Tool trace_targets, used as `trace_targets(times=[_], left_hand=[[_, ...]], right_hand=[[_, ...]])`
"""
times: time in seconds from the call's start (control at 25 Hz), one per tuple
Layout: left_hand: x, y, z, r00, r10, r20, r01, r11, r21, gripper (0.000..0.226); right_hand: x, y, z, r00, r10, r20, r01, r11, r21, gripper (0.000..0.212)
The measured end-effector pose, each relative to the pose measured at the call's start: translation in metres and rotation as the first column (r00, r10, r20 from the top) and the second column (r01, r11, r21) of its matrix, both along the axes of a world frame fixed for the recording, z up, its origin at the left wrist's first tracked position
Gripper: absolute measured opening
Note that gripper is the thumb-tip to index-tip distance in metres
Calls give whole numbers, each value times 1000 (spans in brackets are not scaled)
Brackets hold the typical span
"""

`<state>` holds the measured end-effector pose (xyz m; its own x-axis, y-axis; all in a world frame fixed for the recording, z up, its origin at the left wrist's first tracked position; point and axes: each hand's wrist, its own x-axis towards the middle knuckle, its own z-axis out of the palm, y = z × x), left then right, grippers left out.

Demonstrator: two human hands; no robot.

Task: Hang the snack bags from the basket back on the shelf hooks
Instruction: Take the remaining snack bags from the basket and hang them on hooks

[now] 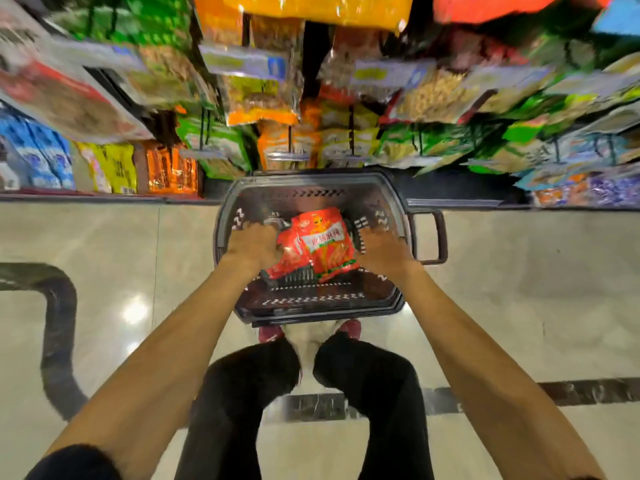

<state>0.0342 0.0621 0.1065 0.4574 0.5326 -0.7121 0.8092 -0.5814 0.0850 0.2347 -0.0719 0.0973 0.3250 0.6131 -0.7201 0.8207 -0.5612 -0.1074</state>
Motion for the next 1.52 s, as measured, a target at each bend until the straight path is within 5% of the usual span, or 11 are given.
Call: trace_targets(times=[0.4,0.56,0.76,1.0,1.12,1.36,1.52], left_hand=[[21,22,-291,991,-25,-132,25,1000,-2,48],[30,30,-376,993,-23,-112,27,999,35,46],[30,33,-447,1000,5,-7,-5,999,35,84],[23,31,-465,986,144,80,-147,988,35,101],[15,35,-470,965,241,100,-235,970,-69,104],[2,36,-463,945,321,60,-292,914,-282,90],[-2,25,-437,951,279,133,-239,937,-256,78]], right_hand=[[29,25,-283,996,-64,-61,55,989,-136,58],[31,29,-362,1000,12,29,-7,985,-172,59],[37,28,-414,995,-65,80,76,988,-137,64],[45,30,-433,970,-243,-27,242,970,-8,96],[46,27,-438,964,-262,-42,261,965,-26,95],[51,19,-430,943,-273,-191,277,961,-7,52],[46,9,-401,939,-255,-233,266,964,17,47]])
